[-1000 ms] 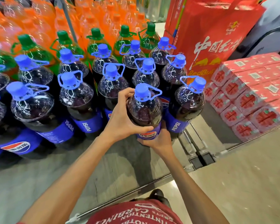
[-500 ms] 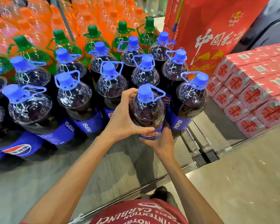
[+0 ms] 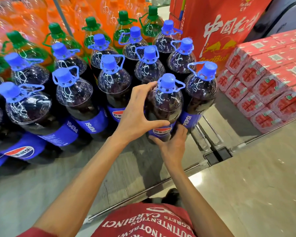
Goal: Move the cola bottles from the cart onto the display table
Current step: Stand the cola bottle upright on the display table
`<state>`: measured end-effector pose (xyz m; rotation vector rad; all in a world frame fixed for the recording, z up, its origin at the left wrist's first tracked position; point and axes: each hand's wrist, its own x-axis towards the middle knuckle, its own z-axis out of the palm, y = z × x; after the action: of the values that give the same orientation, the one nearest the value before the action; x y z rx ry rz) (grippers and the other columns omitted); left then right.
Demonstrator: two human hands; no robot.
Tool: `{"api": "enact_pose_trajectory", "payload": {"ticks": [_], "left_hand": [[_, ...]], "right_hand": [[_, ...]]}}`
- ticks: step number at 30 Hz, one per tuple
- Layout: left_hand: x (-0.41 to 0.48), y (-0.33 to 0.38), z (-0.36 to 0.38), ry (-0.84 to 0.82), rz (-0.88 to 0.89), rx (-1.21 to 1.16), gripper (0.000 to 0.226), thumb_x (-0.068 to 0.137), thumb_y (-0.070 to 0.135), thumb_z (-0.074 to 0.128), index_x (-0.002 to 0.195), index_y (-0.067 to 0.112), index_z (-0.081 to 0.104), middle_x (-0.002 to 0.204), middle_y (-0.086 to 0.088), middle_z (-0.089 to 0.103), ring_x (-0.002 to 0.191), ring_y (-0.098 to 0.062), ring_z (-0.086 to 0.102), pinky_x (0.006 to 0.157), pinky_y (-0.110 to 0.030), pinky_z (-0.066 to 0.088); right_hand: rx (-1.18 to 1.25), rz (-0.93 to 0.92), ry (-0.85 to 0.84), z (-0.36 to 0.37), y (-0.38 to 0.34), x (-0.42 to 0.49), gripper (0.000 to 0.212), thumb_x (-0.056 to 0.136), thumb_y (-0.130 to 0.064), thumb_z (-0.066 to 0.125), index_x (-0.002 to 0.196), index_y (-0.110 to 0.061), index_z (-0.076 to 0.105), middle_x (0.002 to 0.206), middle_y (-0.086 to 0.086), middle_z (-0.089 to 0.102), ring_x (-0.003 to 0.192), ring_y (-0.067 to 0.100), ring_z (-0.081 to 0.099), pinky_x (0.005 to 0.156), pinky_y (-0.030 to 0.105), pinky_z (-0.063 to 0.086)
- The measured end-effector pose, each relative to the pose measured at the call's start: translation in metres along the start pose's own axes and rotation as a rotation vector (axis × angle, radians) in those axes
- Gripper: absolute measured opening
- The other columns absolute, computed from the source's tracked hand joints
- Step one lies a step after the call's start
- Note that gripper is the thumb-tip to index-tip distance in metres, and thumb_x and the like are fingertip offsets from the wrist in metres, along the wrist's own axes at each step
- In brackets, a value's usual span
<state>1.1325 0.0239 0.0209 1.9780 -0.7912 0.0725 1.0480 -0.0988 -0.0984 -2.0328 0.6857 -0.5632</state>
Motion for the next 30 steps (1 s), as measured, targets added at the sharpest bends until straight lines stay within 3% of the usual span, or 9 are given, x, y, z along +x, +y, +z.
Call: {"api": "enact_pose_trajectory", "payload": {"ticks": [6,12,19,30], "left_hand": [[0.002,-0.003,0.003,-0.02,0.002,0.036,0.109,0.064,0.031,0.096,0.151,0.012,0.034,0.143,-0.004,0.038,0.138,-0.007,0.036,0.117,-0.019,0.028],[0.004,-0.001,0.009,-0.01,-0.001,0.044,0.109,0.066,0.027,0.095,0.152,0.005,0.031,0.145,-0.004,0.035,0.143,-0.016,0.035,0.121,-0.031,0.03],[0.005,-0.001,0.013,-0.003,0.031,0.054,0.106,0.067,0.026,0.095,0.15,0.005,0.032,0.144,-0.003,0.035,0.141,-0.019,0.036,0.12,-0.029,0.03],[-0.008,-0.005,0.01,0.046,-0.036,-0.044,0.102,0.066,0.027,0.096,0.146,0.012,0.035,0.145,0.0,0.037,0.136,-0.01,0.04,0.114,-0.042,0.041]], "right_hand": [[-0.026,0.005,-0.015,0.0,0.001,0.002,0.093,0.062,-0.045,0.094,0.135,-0.011,0.047,0.135,0.002,0.047,0.121,0.007,0.04,0.081,0.014,0.033],[-0.033,0.001,-0.011,0.0,0.002,0.003,0.093,0.064,-0.048,0.092,0.136,-0.013,0.045,0.136,0.002,0.045,0.121,0.006,0.039,0.084,0.022,0.037],[-0.014,-0.009,-0.003,-0.002,0.0,0.003,0.094,0.067,-0.047,0.091,0.139,-0.012,0.043,0.137,0.004,0.044,0.112,-0.01,0.026,0.087,0.027,0.043],[-0.03,-0.03,0.011,0.002,0.003,-0.003,0.091,0.064,-0.048,0.092,0.132,-0.009,0.047,0.125,0.002,0.048,0.108,-0.002,0.036,0.081,0.021,0.038]]}}
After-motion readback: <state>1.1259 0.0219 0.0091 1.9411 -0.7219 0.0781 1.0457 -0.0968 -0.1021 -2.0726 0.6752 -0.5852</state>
